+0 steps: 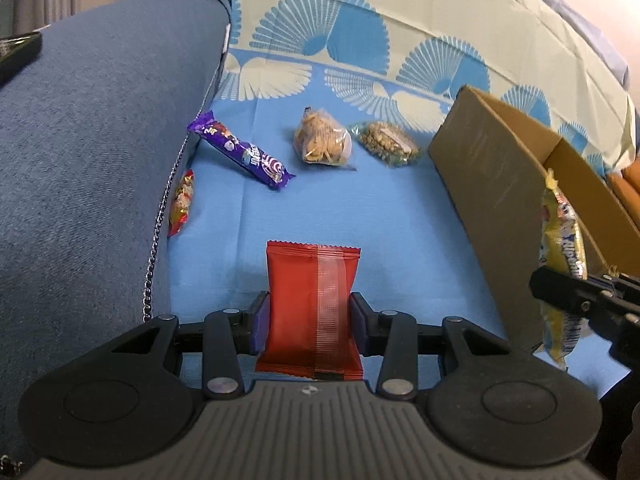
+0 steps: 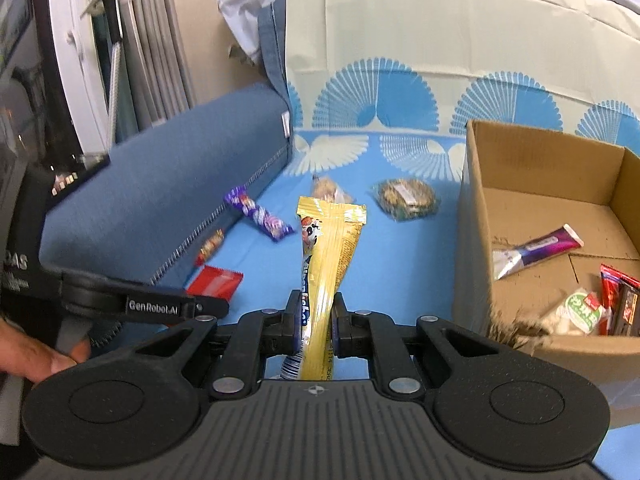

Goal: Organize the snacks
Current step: 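Carry both snacks over the box and release them inside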

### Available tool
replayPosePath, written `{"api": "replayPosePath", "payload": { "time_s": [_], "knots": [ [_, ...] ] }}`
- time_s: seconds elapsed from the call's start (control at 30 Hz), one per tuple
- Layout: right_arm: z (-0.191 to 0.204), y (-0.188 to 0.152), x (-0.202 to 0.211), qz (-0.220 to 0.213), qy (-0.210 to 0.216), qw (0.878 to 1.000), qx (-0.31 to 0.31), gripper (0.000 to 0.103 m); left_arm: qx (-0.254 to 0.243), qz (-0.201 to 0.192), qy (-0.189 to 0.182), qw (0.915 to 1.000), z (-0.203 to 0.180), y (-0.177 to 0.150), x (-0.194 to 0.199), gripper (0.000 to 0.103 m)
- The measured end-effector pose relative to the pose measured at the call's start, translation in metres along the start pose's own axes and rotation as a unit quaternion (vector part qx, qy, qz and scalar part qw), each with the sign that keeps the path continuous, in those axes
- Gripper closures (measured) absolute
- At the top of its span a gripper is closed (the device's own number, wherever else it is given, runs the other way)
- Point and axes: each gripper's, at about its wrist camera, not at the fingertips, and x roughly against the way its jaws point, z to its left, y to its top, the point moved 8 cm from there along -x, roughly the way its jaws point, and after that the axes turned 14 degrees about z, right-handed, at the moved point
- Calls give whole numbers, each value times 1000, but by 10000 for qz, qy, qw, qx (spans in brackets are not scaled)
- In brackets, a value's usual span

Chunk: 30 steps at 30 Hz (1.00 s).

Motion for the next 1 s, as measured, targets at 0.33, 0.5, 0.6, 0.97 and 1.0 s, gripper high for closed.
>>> {"api": "replayPosePath", "payload": {
  "time_s": [0.33, 0.5, 0.6, 0.97, 1.0],
  "knots": [
    [-24, 23, 30, -739, 523, 9950, -428, 89, 740, 1, -116, 9972, -8, 12, 8, 58],
    [-41, 38, 49, -1297, 554, 9876, -694, 89, 673, -343, -321, 9966, -48, 38, 25, 58],
    [-53, 44, 63, -1634, 266, 9835, -728, 89, 489, -635, -456, 9957, -83, 61, 40, 58],
    [-149, 43, 108, -2493, -1584, 9374, -1843, 88, -726, -1391, -1288, 9792, -242, 136, 92, 57],
    [-158, 42, 109, -2506, -1678, 9330, -1966, 86, -824, -1409, -1471, 9756, -255, 139, 98, 54]
  ]
}}
